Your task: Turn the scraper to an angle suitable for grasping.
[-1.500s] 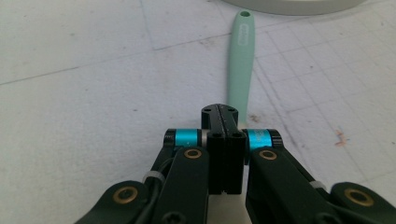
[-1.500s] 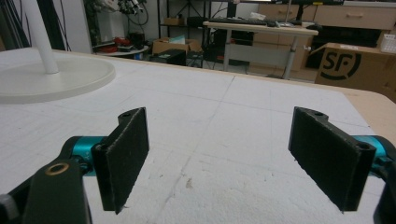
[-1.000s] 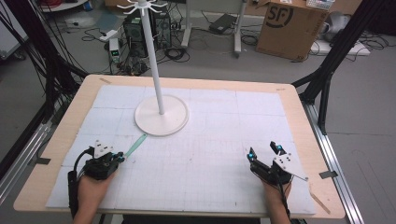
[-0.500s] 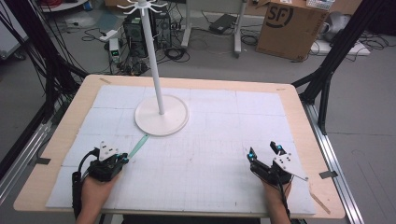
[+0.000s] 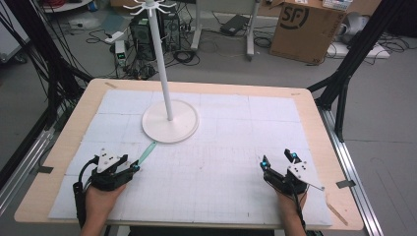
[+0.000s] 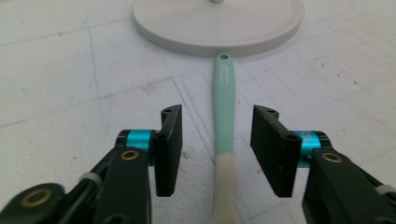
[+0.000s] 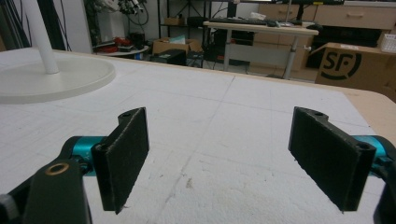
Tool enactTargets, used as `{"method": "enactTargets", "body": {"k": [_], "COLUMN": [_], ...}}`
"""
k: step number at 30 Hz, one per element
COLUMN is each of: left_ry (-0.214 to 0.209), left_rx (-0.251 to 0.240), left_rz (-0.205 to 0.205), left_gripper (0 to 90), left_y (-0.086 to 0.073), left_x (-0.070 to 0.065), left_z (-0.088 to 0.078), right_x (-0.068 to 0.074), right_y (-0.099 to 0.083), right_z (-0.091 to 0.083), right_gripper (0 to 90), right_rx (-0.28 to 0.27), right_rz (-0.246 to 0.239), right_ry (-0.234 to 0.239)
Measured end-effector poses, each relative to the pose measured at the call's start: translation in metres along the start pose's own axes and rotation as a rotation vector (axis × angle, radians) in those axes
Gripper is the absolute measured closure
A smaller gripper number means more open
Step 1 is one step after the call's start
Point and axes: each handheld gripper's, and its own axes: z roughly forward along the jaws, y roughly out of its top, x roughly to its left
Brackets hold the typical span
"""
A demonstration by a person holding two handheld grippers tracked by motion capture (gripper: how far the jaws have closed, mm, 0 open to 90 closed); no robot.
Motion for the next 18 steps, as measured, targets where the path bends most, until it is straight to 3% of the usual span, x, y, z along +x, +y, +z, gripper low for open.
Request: {"method": "enactTargets", "body": {"k": [4,11,18], "left_ry": [0.012,0.016,-0.001], "left_rx": [-0.094,-0.171,-0.243], "left_rz": [0.007,0.026,0.041], "left_gripper": [45.6,36.8,34.5], "left_y": [0.0003,-0.0037,-0.0067], "left_x": [0.0006,0.0015,-0.0007], "left_z": [-0.0061,-0.0077,-0.0101], "right_x": [0.0002,0.0002,0.0005], "right_y": [0.0001,0.0000,0.0000], "right_z": [0.0000,0.0000,0.0001], "right_gripper": [19.6,19.6,19.6], "right_rx": [0.000,0.000,-0.001], "right_rz": [0.002,0.000,0.000], "right_ry": [0.000,0.000,-0.002]}}
